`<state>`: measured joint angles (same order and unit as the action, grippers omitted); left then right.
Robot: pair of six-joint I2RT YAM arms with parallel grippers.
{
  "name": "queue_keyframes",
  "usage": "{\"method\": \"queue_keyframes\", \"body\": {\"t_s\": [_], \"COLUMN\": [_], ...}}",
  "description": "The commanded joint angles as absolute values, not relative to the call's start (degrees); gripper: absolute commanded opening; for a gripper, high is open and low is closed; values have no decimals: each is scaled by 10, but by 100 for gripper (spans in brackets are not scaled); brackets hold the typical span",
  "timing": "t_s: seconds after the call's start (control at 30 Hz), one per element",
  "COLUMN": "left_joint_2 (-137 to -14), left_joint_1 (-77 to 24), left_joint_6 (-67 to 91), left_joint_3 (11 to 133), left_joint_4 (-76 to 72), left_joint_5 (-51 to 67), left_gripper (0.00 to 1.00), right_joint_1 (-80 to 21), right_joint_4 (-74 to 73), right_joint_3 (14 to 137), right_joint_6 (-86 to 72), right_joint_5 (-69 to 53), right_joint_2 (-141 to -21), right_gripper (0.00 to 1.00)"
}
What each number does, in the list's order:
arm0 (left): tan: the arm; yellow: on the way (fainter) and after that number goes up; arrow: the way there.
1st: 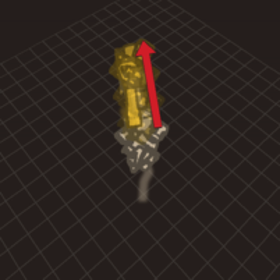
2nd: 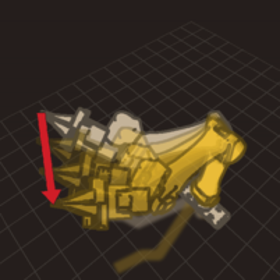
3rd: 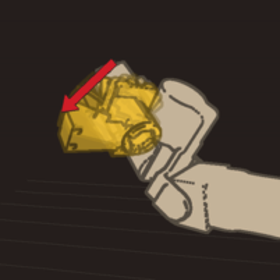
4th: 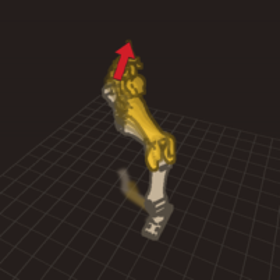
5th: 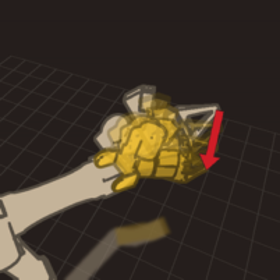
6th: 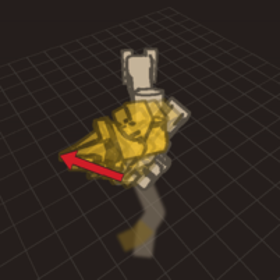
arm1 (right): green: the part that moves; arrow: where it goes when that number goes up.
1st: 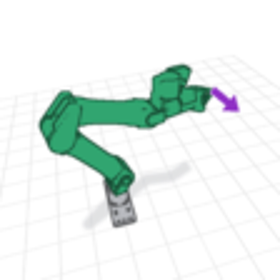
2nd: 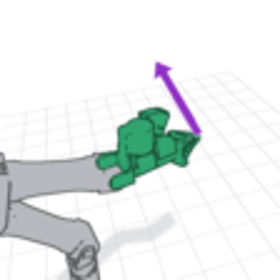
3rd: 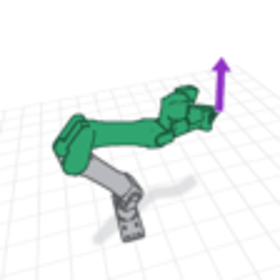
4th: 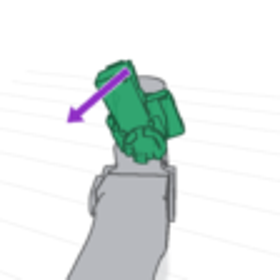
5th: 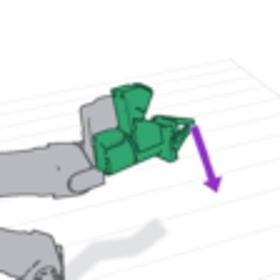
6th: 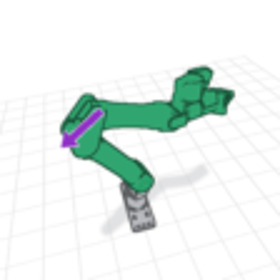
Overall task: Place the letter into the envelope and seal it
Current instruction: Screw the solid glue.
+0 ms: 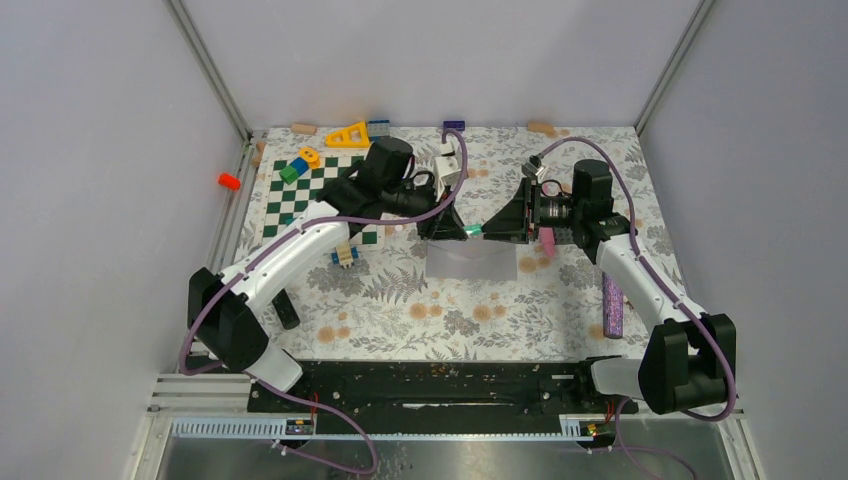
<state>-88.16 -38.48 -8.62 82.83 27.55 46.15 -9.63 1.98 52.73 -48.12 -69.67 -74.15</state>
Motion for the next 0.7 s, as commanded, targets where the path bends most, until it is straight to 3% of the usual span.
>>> {"method": "queue_keyframes", "body": {"t_s": [0.0,0.33,0.47,0.67], "left_joint_2": [-858,-863,-872,-895], "left_joint_1": [-390,-392,-391,-392], "left_joint_6": [-106,-106,-98,-76], "left_joint_3": [829,832,838,850], "left_joint_4": [271,276,281,282], "left_joint_5": [446,454,490,593], "left_gripper": [0,0,0,0], "right_joint_1": [-91,-91,-92,-92], "right_joint_4": [23,14,-78,-92], "right_joint_3": [542,547,568,537], "right_joint_6": [-502,-458,-293,-76], "right_joint_5": [-707,-708,-700,-671], "right_joint_2": [-742,-746,-722,-648], "right_gripper": [48,19,17,20]}}
